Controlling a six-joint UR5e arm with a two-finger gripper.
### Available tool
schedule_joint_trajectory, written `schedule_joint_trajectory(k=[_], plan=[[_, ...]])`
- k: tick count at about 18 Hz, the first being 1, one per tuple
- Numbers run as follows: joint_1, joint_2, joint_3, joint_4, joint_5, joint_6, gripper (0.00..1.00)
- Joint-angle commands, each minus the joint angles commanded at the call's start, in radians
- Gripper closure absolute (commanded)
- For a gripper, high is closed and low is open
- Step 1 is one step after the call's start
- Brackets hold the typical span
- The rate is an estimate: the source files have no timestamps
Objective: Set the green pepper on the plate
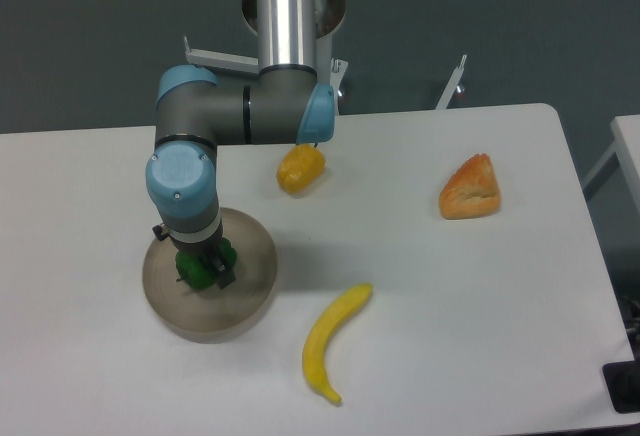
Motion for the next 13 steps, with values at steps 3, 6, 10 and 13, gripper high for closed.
schedule_joint_trajectory(k=[3,6,10,13], plan=[[0.093,0.041,0.009,0.000,0.001,0.017,0.00],[0.170,0.051,0.020,0.000,0.012,0.067,0.00],[0.265,0.051,0.054,0.000,0.015,0.173,0.00],[0.353,0.051,0.071,-0.006,0.015,0.313,0.00]])
